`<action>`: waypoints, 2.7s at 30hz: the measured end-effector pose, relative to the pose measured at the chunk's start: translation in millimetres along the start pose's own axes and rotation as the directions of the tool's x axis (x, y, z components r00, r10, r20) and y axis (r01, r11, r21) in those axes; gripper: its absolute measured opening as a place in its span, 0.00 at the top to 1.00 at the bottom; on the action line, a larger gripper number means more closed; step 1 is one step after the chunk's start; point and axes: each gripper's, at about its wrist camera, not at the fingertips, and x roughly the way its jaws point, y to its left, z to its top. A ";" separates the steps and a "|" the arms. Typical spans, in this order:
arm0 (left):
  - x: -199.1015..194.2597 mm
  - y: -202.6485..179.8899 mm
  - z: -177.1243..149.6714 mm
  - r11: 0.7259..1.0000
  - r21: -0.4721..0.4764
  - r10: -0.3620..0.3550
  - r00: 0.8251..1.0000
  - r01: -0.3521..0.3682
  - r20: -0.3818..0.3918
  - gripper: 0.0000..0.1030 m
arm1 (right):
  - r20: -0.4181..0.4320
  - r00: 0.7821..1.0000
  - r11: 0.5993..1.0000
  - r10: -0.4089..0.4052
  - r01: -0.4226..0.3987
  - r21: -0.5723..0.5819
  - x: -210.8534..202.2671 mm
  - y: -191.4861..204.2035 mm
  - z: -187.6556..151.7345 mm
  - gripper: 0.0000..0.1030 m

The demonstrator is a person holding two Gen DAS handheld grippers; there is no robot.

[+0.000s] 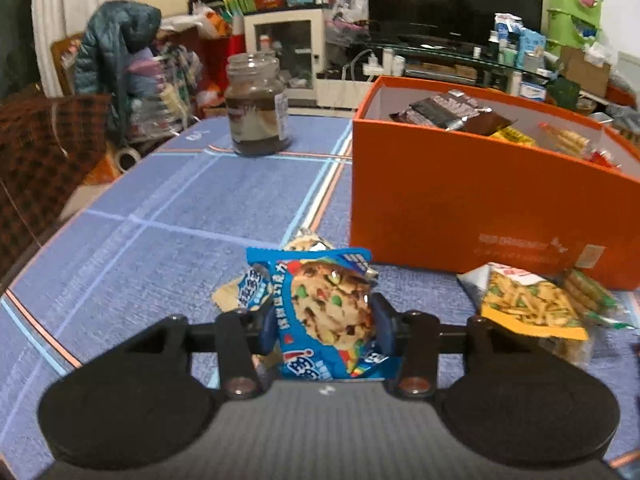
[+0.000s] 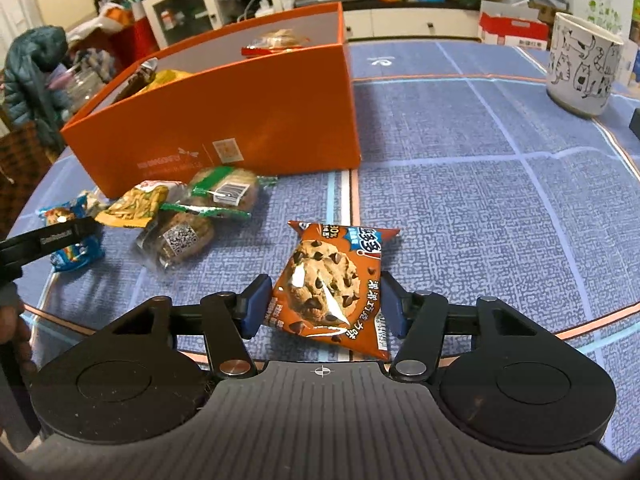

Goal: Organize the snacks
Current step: 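Close the left tool on the blue cookie pack while the right tool grips the brown cookie pack, then lift the blue and brown cookie packs over the orange box, then open both tools to drop the cookie packs into the orange box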

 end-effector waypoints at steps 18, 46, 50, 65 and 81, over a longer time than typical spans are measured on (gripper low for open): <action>-52.4 22.2 11.6 0.996 0.045 -0.080 0.994 0.077 0.072 0.53 | 0.073 0.997 0.992 -0.015 0.024 -0.126 -17.0 22.6 -2.6 0.65; -87.7 -8.4 15.4 0.973 0.201 -0.145 0.980 0.116 0.136 0.53 | 0.194 0.981 0.975 0.014 0.029 -0.219 -50.5 39.1 -0.7 0.65; -84.0 -9.7 11.9 0.971 0.220 -0.114 0.988 0.088 0.108 0.53 | 0.202 0.979 0.975 0.018 0.027 -0.218 -52.5 42.0 1.0 0.65; -94.8 -4.3 59.2 0.967 0.145 -0.229 0.966 0.211 0.117 0.53 | 0.358 0.928 0.981 0.100 -0.031 -0.192 -105.4 59.1 51.7 0.65; -37.5 -17.5 113.0 0.933 0.012 -0.359 0.930 0.359 0.074 0.01 | 0.320 0.939 0.991 0.124 -0.098 -0.094 -61.9 44.3 134.8 0.32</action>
